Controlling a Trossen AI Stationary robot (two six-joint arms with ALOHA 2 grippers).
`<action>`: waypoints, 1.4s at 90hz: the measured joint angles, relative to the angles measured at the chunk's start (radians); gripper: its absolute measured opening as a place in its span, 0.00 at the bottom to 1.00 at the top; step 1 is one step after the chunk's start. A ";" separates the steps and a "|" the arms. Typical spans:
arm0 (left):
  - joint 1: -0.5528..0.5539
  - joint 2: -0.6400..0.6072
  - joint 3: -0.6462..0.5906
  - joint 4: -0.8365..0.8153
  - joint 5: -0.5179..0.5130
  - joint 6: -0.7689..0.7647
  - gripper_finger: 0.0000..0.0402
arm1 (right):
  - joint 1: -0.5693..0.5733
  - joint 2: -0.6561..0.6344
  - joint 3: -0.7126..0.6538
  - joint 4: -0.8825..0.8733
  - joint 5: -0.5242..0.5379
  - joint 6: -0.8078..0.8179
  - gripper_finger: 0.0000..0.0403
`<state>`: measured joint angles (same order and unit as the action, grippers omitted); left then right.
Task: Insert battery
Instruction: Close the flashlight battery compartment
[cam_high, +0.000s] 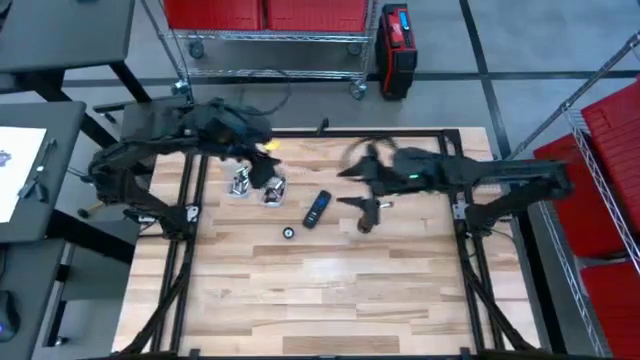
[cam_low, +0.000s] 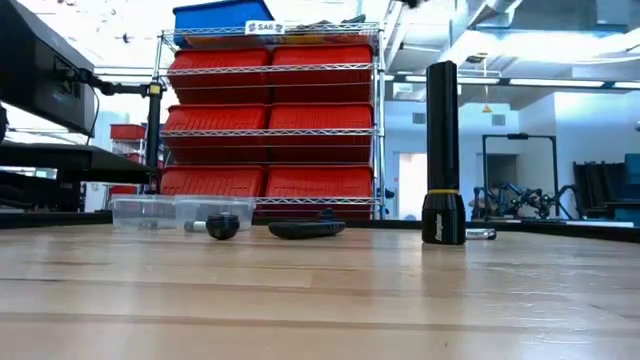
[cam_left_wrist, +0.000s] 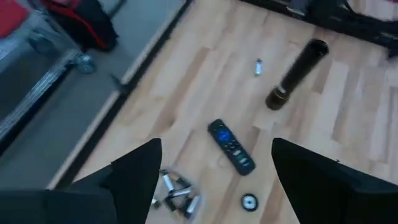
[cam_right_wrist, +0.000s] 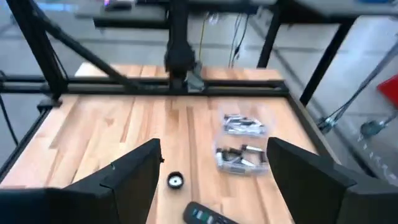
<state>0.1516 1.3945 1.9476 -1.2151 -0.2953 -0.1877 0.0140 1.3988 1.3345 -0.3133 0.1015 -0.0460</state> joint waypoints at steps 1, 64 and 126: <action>0.000 -0.005 0.000 -0.010 -0.003 -0.001 0.71 | 0.000 0.019 0.015 -0.004 0.000 0.000 0.70; -0.001 -0.109 0.000 -0.270 -0.007 0.044 0.71 | -0.057 0.791 0.572 -0.274 -0.161 0.235 0.70; -0.001 -0.108 0.000 -0.261 -0.007 0.045 0.71 | -0.053 0.947 0.574 -0.267 -0.149 0.318 0.70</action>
<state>0.1509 1.2865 1.9476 -1.4762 -0.3027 -0.1423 -0.0387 2.3459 1.9087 -0.5807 -0.0478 0.2718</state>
